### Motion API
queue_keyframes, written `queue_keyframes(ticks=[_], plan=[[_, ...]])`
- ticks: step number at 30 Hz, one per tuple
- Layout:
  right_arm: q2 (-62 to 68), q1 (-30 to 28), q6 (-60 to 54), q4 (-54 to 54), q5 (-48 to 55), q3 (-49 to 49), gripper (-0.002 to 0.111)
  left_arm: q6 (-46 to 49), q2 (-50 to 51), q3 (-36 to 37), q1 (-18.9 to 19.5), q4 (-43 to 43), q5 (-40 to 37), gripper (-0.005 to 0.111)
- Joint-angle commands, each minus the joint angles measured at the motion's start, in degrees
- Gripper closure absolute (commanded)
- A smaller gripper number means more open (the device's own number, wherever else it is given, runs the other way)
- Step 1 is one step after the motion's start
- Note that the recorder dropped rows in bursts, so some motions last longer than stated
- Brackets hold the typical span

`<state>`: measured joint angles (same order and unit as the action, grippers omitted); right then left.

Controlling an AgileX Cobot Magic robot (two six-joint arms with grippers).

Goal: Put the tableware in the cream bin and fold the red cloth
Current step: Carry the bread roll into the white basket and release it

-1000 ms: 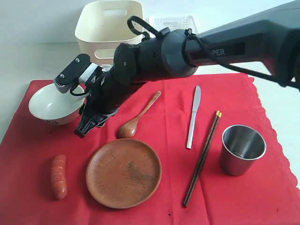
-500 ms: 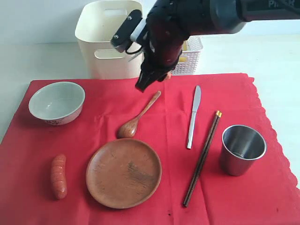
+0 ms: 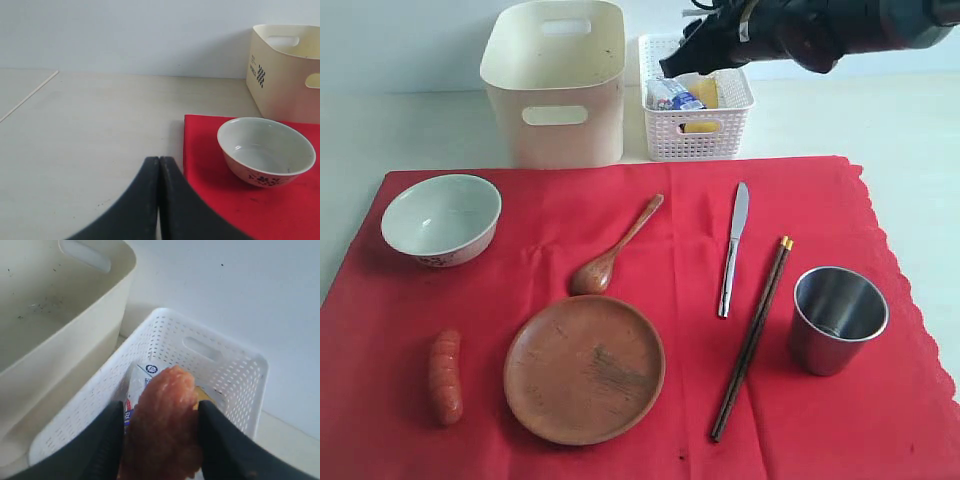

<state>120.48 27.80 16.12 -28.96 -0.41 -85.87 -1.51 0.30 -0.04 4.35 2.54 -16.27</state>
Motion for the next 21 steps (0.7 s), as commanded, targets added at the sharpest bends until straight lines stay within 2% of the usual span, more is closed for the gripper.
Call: queue_keyframes(ticks=[1, 3, 8, 11, 18, 21], plan=[[4.19, -2.17, 0.51, 0.06, -7.16, -0.24, 0.106, -0.47, -0.3, 0.04, -0.31, -0.21, 0.47, 0.106], [5.58, -2.68, 0.4, 0.96, -7.79, -0.51, 0.098, -0.47, -0.3, 0.04, -0.31, -0.21, 0.47, 0.106], [8.29, -3.07, 0.4, 6.18, -8.35, -2.28, 0.068, -0.47, -0.3, 0.04, -0.31, -0.21, 0.47, 0.106], [8.95, -3.07, 0.4, 6.31, -9.11, -2.57, 0.054, -0.47, -0.3, 0.04, -0.31, -0.21, 0.47, 0.106], [9.05, -3.07, 0.4, 6.31, -9.15, -2.57, 0.033, -0.47, -0.3, 0.04, -0.31, -0.21, 0.47, 0.106], [8.29, -3.07, 3.39, 6.31, -7.24, -2.57, 0.034, -0.47, -0.3, 0.04, -0.31, -0.21, 0.47, 0.106]])
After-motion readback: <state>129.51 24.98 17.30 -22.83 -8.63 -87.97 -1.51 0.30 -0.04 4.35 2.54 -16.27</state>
